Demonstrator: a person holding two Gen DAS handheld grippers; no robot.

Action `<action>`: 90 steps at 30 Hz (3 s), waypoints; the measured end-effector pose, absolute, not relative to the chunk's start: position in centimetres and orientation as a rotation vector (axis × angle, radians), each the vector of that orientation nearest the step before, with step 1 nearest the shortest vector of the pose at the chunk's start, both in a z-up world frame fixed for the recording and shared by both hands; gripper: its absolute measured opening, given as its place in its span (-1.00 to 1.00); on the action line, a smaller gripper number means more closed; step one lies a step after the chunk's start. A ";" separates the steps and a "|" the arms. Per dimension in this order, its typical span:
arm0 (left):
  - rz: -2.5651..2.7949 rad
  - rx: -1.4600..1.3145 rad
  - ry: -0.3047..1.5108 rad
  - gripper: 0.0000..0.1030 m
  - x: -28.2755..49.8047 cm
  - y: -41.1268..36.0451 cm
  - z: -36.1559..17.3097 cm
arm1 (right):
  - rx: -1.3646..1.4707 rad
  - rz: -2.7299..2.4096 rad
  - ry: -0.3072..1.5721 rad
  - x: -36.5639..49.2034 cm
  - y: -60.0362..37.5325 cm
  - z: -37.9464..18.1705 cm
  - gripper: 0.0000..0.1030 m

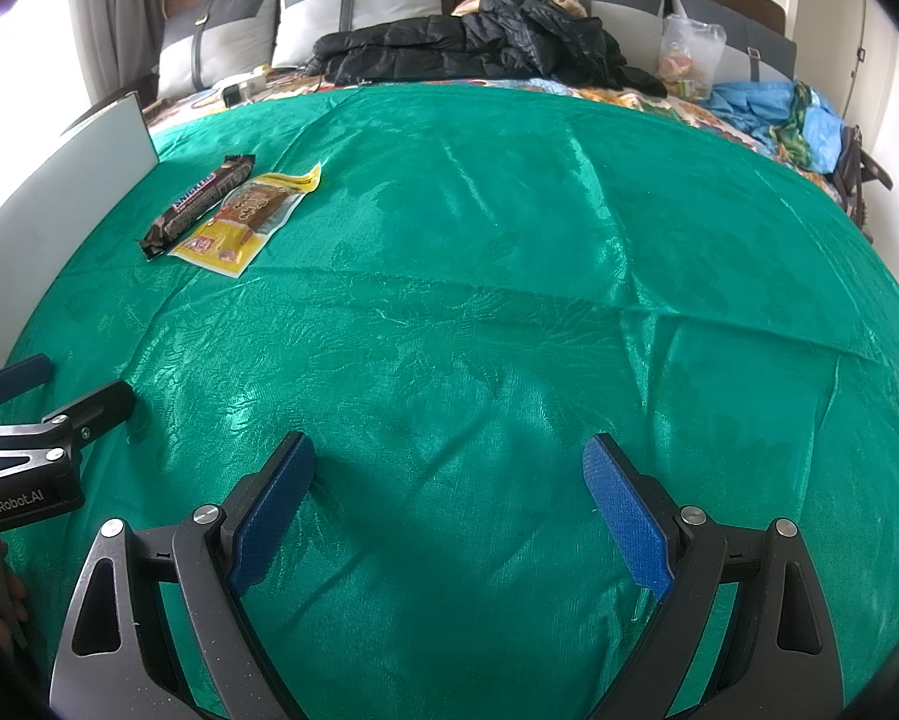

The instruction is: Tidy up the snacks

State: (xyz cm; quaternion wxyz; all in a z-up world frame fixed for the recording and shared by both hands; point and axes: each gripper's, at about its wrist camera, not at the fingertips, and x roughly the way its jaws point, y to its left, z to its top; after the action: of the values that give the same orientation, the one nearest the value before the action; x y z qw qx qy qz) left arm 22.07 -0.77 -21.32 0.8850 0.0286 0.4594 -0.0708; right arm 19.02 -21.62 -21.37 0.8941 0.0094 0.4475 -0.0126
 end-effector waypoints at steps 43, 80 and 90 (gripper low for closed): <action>-0.139 0.054 0.956 1.00 22.1 -0.7 -21.3 | -0.019 0.174 0.787 16.7 -21.8 -16.6 0.79; -0.175 -0.094 0.940 0.99 18.3 -2.0 -15.1 | -0.089 0.153 0.670 15.8 -23.4 -14.0 0.79; -0.182 -0.074 0.920 0.99 17.8 -2.4 -13.6 | -0.087 0.148 0.666 15.8 -23.6 -13.9 0.79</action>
State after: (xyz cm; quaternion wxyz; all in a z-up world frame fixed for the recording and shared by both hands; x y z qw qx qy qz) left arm 17.77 -2.43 -13.63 0.8913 -0.0357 0.4433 -0.0879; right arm 15.77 -23.55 -13.85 0.9414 -0.0425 0.3267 0.0726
